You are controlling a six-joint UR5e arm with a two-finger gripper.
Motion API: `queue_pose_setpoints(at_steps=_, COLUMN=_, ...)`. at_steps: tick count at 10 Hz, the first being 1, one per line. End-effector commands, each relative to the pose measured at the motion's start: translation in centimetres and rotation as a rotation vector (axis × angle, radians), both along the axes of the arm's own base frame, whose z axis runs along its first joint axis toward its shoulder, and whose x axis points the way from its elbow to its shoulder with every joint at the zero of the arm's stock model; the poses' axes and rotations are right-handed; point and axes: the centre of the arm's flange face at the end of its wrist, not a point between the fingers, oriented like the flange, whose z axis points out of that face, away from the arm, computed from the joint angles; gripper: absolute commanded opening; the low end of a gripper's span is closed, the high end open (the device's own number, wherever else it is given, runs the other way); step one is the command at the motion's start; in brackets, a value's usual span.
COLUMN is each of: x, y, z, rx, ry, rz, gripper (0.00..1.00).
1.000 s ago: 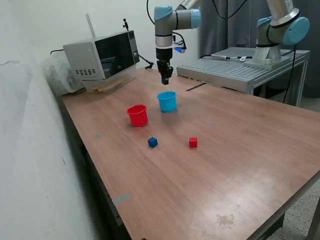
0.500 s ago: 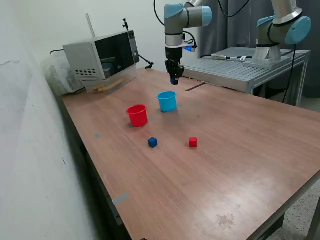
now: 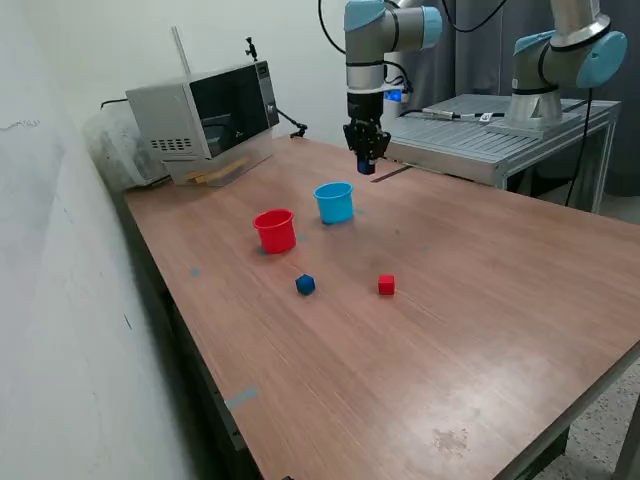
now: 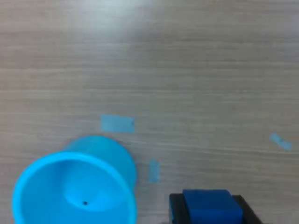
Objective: Place red objects in the red bin, and blue objects in the blue bin.
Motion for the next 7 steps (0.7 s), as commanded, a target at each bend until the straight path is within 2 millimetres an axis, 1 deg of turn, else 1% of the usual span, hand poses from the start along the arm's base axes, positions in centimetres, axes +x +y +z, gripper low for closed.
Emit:
queue_pose_setpoints(at_steps=1, x=-0.5, y=0.1, z=-0.1, rx=-0.034, ry=0.006, rz=0.080, gripper=0.00)
queue_pose_setpoints(at_steps=2, x=-0.7, y=2.7, z=0.2, rx=-0.032, ry=0.012, rz=0.054, gripper=0.00)
queue_pose_setpoints(at_steps=3, x=-1.0, y=3.4, z=0.1, rx=-0.029, ry=0.013, rz=0.067, gripper=0.00)
queue_pose_setpoints(at_steps=4, x=-1.6, y=3.6, z=-0.3, rx=-0.029, ry=0.011, rz=0.071, gripper=0.00)
queue_pose_setpoints(at_steps=5, x=-2.3, y=5.1, z=-0.7, rx=-0.030, ry=0.010, rz=0.049, gripper=0.00)
queue_pose_setpoints(at_steps=7, x=-3.2, y=5.5, z=-0.8, rx=-0.028, ry=0.016, rz=0.046, gripper=0.00)
